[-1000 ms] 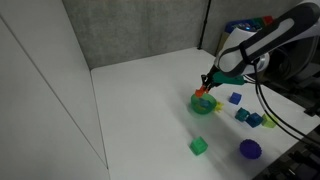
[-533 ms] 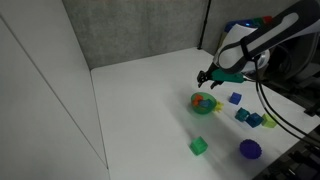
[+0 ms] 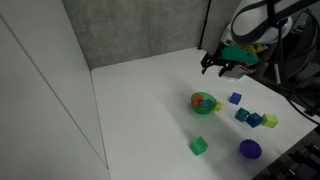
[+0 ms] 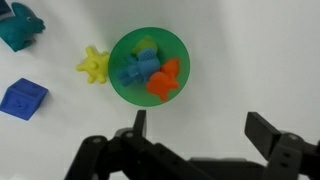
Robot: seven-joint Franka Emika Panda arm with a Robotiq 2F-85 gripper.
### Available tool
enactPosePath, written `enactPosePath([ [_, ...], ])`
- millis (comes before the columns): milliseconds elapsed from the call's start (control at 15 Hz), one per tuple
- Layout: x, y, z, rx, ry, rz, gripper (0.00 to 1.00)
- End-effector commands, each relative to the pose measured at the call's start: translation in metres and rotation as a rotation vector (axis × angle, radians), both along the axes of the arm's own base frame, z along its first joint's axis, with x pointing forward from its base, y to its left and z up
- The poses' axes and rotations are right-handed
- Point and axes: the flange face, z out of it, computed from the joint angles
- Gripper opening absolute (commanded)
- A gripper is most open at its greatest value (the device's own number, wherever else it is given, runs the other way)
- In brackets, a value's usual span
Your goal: Put the orange toy in the green bowl.
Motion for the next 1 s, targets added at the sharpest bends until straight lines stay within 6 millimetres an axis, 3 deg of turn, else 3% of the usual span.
enactPosePath([
  [0,-0.033,-0.018,0.043,0.004,0.047,0.034,1.00],
  [600,-0.127,-0.051,0.130,-0.019,0.072,0.175,1.00],
  [933,-0.161,-0.069,0.193,-0.109,0.062,0.211,1.00],
])
